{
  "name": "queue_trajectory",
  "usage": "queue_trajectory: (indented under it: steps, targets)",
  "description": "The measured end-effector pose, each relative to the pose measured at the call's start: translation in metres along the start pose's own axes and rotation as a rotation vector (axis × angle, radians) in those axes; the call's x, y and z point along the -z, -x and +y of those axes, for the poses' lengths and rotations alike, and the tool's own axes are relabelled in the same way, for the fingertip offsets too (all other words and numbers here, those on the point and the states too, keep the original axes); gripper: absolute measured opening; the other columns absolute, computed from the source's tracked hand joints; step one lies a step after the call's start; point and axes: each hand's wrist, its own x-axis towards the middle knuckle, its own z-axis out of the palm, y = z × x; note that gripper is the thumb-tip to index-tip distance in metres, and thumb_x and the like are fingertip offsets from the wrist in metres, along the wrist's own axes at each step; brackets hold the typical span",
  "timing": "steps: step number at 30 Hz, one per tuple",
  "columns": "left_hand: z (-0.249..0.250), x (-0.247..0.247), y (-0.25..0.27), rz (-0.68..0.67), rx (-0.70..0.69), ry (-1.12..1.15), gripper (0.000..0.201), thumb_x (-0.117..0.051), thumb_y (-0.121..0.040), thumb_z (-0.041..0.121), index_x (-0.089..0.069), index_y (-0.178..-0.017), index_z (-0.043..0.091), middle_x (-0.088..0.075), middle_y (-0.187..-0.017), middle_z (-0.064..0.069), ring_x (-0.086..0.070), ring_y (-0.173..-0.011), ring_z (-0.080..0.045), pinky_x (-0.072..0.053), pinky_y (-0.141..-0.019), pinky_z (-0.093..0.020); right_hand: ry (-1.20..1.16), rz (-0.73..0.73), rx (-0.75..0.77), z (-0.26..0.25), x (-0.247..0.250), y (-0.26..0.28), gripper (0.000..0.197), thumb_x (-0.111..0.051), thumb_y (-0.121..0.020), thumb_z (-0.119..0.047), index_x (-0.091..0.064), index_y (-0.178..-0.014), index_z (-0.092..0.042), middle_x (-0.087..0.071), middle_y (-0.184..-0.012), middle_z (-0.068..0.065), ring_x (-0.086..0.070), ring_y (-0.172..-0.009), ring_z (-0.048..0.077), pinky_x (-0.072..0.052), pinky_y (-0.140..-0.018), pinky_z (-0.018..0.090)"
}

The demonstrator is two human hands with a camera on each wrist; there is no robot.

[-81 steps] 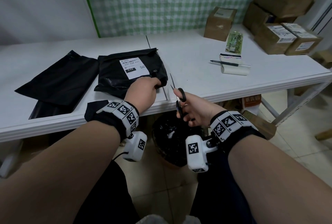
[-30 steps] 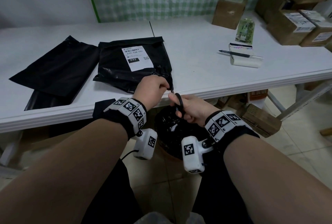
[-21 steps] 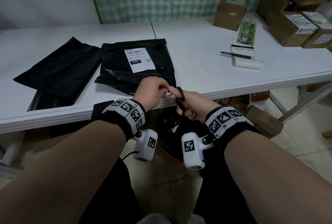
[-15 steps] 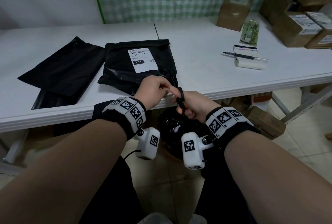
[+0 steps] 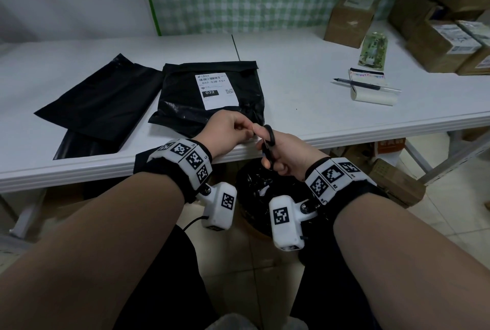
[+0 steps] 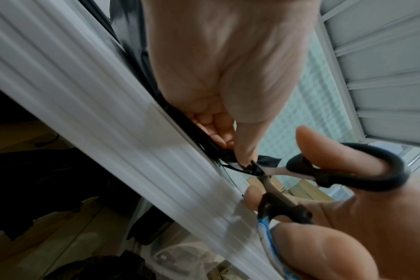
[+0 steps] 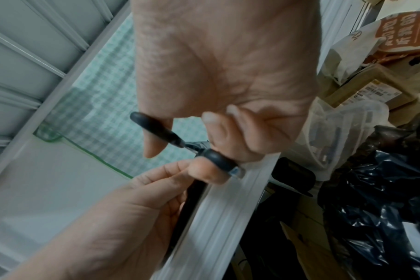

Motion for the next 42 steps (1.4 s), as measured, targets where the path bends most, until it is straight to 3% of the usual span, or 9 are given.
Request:
queue_trajectory:
  steps: [2, 6, 13, 16, 25, 27, 31, 35, 42]
  targets:
    - [0.000, 0.000, 0.000, -0.001, 0.001, 0.001, 0.006, -0.068, -0.081, 0.007, -0.071, -0.083, 0.012, -0.064, -0.074, 0.003, -0.056, -0.075, -0.011, -0.042, -0.063, -0.006, -0.001, -0.020, -0.001, 0.000, 0.000, 0.001, 0.050, -0.047, -0.083, -0.066, -0.049, -0.091, -0.016, -0.050, -0.050, 0.001, -0.027, -0.035, 0.009, -0.018, -0.039, 0.019]
    - [0.001, -0.003, -0.001, -0.007, 0.024, -0.019, 0.006, -0.067, -0.081, 0.007, -0.071, -0.085, 0.009, -0.068, -0.085, -0.013, -0.055, -0.077, -0.016, -0.046, -0.072, -0.022, 0.007, -0.061, -0.021, -0.002, 0.004, 0.004, 0.052, -0.046, -0.081, -0.070, -0.049, -0.091, -0.019, -0.052, -0.051, 0.001, -0.030, -0.036, 0.009, -0.021, -0.039, 0.018]
    - [0.002, 0.000, 0.001, -0.040, 0.028, 0.015, 0.006, -0.067, -0.083, 0.009, -0.070, -0.087, 0.011, -0.066, -0.085, -0.008, -0.056, -0.078, -0.013, -0.042, -0.067, -0.009, 0.013, -0.043, -0.011, -0.005, 0.003, 0.005, 0.052, -0.046, -0.080, -0.070, -0.049, -0.092, -0.019, -0.053, -0.053, 0.002, -0.031, -0.039, 0.010, -0.024, -0.042, 0.019]
    - [0.003, 0.005, 0.005, -0.078, 0.011, 0.038, 0.010, -0.068, -0.082, 0.011, -0.071, -0.091, 0.006, -0.070, -0.093, -0.013, -0.058, -0.083, -0.014, -0.046, -0.080, -0.022, 0.015, -0.025, -0.014, -0.009, 0.000, 0.003, 0.053, -0.045, -0.081, -0.070, -0.050, -0.091, -0.019, -0.052, -0.053, 0.002, -0.031, -0.038, 0.010, -0.024, -0.042, 0.019]
    - [0.003, 0.009, 0.008, -0.107, 0.017, 0.081, 0.014, -0.068, -0.082, 0.009, -0.071, -0.094, 0.002, -0.070, -0.099, -0.019, -0.060, -0.086, -0.017, -0.049, -0.089, -0.033, -0.039, 0.052, 0.062, -0.005, -0.008, -0.006, 0.041, -0.052, -0.087, -0.056, -0.050, -0.089, -0.016, -0.051, -0.047, 0.000, -0.027, -0.032, 0.007, -0.019, -0.035, 0.014]
    - [0.003, 0.010, 0.007, -0.122, 0.020, 0.073, 0.015, -0.068, -0.083, 0.010, -0.071, -0.096, 0.002, -0.071, -0.095, -0.016, -0.059, -0.083, -0.013, -0.049, -0.084, -0.029, -0.046, 0.045, 0.052, -0.005, -0.007, -0.006, 0.041, -0.052, -0.087, -0.057, -0.051, -0.090, -0.016, -0.051, -0.048, 0.000, -0.027, -0.032, 0.007, -0.019, -0.035, 0.014]
    - [0.005, 0.013, 0.009, -0.182, 0.036, 0.081, 0.015, -0.067, -0.084, 0.008, -0.069, -0.097, 0.003, -0.064, -0.080, 0.009, -0.056, -0.075, -0.003, -0.044, -0.077, -0.013, -0.055, 0.013, 0.002, -0.012, -0.003, -0.004, 0.043, -0.045, -0.086, -0.064, -0.058, -0.089, -0.023, -0.052, -0.052, 0.003, -0.030, -0.033, 0.007, -0.022, -0.036, 0.016]
    - [0.008, 0.016, 0.012, -0.229, 0.037, 0.098, 0.008, -0.068, -0.083, 0.011, -0.070, -0.091, 0.009, -0.063, -0.080, 0.001, -0.055, -0.079, -0.010, -0.044, -0.081, -0.023, -0.063, 0.026, 0.012, -0.014, -0.003, -0.006, 0.044, -0.045, -0.087, -0.063, -0.056, -0.082, -0.022, -0.052, -0.052, 0.002, -0.030, -0.031, 0.007, -0.023, -0.035, 0.015]
    - [0.013, 0.020, 0.013, -0.282, 0.058, 0.068, 0.006, -0.067, -0.084, 0.010, -0.068, -0.085, 0.015, -0.055, -0.069, 0.004, -0.048, -0.063, -0.003, -0.038, -0.059, -0.005, -0.064, 0.065, 0.036, -0.010, -0.005, -0.012, 0.041, -0.050, -0.087, -0.060, -0.056, -0.080, -0.020, -0.051, -0.053, 0.001, -0.029, -0.033, 0.006, -0.021, -0.034, 0.015]
